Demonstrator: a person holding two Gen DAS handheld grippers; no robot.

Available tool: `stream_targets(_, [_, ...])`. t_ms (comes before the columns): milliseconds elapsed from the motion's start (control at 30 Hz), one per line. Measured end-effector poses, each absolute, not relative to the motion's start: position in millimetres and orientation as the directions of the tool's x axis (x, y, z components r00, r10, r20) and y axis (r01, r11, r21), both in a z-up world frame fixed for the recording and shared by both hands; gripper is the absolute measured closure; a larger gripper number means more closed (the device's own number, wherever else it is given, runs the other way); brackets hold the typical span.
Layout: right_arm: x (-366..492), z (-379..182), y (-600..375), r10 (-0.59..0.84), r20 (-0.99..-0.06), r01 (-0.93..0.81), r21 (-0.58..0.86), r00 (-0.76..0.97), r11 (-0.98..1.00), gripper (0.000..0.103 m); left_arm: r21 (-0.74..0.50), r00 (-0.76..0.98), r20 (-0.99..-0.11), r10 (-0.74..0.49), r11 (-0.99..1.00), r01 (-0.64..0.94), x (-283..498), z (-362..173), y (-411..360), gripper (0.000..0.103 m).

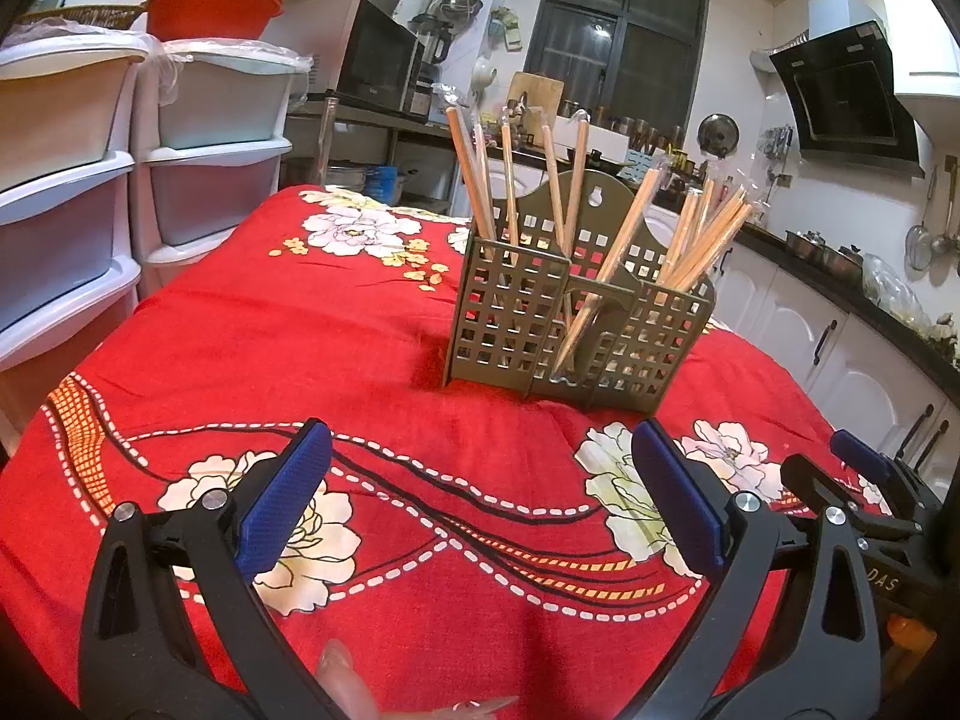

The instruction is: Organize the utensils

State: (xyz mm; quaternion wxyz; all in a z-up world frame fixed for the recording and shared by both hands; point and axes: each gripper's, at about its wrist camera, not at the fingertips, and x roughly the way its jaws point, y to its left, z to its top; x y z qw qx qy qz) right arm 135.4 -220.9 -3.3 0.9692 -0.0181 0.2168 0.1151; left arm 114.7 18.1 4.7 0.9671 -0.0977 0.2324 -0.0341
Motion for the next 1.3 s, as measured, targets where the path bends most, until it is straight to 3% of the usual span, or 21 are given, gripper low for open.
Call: stream_targets(1300, [136.7,-5.5,-220.8,0.199,-0.429,-0.218,0.006,0.881,0.976,0.008,-0.242,0.886,-0.443,-0.139,0.97,0.031,113.6,0.6,20.6,0.011])
